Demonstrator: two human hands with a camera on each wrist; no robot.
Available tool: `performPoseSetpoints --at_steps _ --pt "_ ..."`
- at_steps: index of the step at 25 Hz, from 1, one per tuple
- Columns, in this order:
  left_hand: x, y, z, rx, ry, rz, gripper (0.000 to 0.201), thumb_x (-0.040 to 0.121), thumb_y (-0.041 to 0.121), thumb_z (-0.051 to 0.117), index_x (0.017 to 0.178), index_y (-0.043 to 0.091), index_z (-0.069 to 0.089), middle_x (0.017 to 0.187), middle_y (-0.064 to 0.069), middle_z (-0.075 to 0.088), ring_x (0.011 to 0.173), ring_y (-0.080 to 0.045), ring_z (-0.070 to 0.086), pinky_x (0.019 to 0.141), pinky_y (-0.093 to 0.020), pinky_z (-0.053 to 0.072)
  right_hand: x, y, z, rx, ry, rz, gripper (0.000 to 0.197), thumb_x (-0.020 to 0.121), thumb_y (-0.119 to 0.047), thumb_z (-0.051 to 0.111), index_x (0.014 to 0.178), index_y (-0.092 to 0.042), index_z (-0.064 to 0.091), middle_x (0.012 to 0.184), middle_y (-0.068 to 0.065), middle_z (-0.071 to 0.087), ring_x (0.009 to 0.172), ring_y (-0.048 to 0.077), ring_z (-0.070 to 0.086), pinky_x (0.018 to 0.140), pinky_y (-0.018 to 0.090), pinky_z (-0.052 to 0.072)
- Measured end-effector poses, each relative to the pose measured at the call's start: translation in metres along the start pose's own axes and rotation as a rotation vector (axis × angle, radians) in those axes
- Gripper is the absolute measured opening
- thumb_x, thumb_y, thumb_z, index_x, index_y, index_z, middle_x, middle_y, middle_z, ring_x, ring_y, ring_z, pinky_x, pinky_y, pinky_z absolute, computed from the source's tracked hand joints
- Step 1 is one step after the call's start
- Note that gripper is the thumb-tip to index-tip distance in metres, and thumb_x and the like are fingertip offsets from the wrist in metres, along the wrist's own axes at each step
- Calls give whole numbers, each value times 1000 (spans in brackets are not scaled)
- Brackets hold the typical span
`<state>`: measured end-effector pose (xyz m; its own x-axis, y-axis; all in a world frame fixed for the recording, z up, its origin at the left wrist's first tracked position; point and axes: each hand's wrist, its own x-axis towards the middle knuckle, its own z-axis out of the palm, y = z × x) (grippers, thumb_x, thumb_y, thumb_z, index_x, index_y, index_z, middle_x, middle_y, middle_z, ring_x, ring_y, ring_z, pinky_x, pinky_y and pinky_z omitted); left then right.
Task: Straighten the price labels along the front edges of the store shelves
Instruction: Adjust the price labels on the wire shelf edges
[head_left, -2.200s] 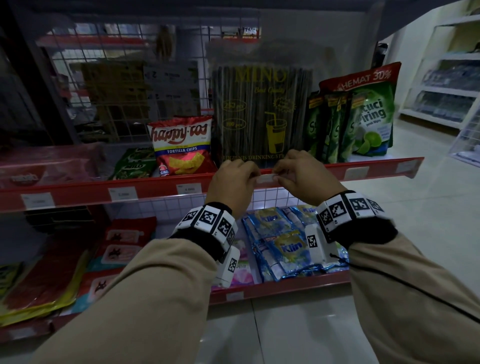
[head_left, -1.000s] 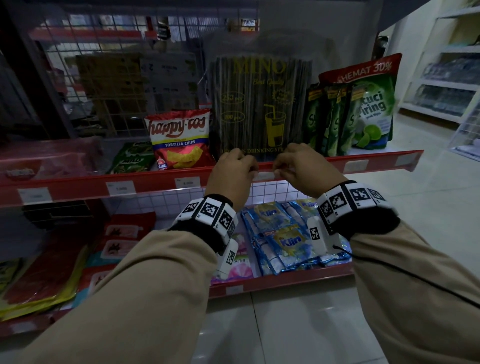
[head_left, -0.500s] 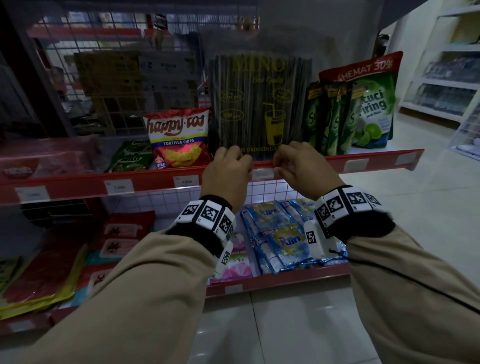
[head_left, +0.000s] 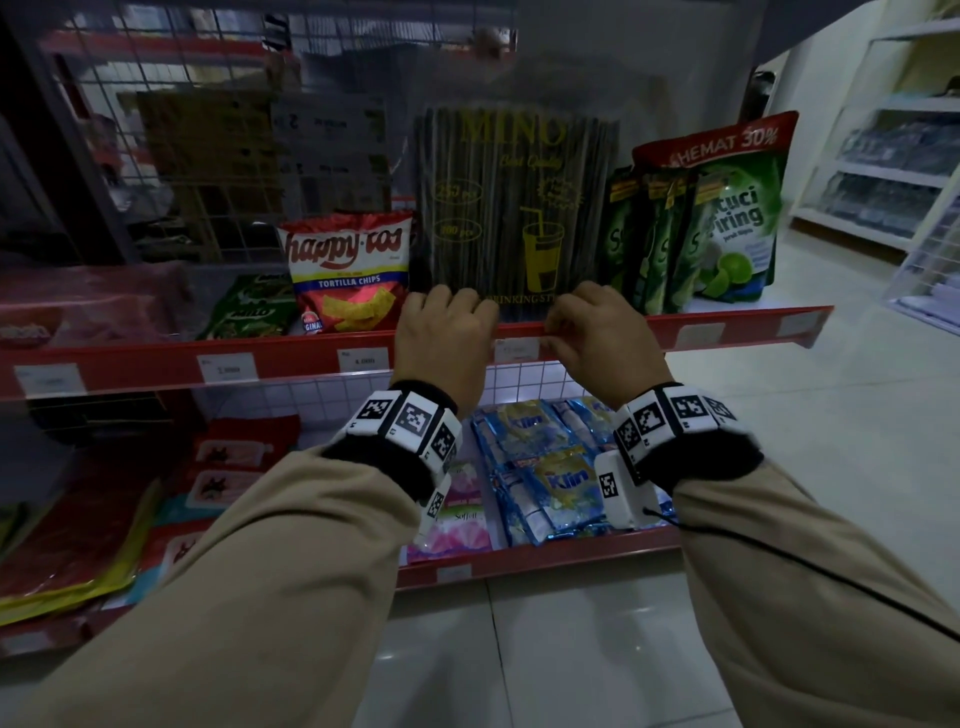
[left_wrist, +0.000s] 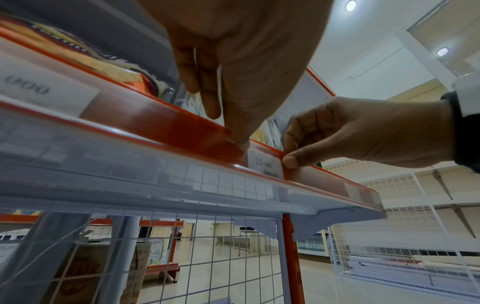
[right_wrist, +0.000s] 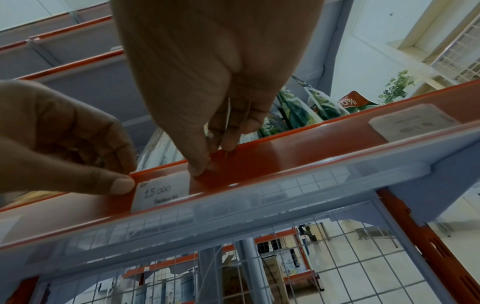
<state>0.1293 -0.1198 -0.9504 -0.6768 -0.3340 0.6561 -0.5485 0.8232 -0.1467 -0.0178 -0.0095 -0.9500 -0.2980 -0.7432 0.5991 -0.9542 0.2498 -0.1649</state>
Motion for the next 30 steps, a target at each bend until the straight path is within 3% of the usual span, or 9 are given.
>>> performPoseSetpoints --at_steps 4,9,13,18,23,30 --pt "-4 -1 1 -111 -118 -25 23 82 7 65 103 12 57 106 -7 54 90 -28 54 59 -33 33 -2 -2 -3 18 -47 39 15 83 -19 67 96 -13 62 101 7 56 98 26 50 79 39 46" --pt "-17 -4 -11 -137 -189 6 22 82 9 65 102 13 55 114 -5 45 86 -23 51 54 -31 35 -11 -17 -3 117 -38 109 11 83 -17 66 94 -13 63 95 6 57 93 26 54 78 39 48" --pt "-10 -16 -29 -101 -228 48 29 82 18 68 108 16 55 112 -4 49 96 -23 51 60 -32 37 -15 -26 -5 162 7 172 9 83 -18 67 90 -14 64 92 5 59 88 23 57 77 40 49" --pt "-4 -23 -40 -185 -245 83 23 89 22 57 112 17 55 111 -4 55 103 -26 51 66 -33 37 -17 -25 -16 115 20 254 8 83 -17 68 89 -15 64 91 6 59 84 22 57 75 39 49" --pt "-3 -27 -44 -321 -268 134 35 87 30 60 119 19 52 116 -3 58 106 -26 54 76 -36 45 -33 -23 -24 -34 -1 375 8 82 -21 67 87 -17 63 91 3 61 83 20 56 65 26 35" --pt "5 4 -30 -366 -215 147 35 86 38 60 116 20 55 115 -2 53 109 -25 46 80 -36 43 -62 19 -40 -72 57 440 9 81 -21 68 87 -18 62 88 0 63 78 21 58 66 29 40"
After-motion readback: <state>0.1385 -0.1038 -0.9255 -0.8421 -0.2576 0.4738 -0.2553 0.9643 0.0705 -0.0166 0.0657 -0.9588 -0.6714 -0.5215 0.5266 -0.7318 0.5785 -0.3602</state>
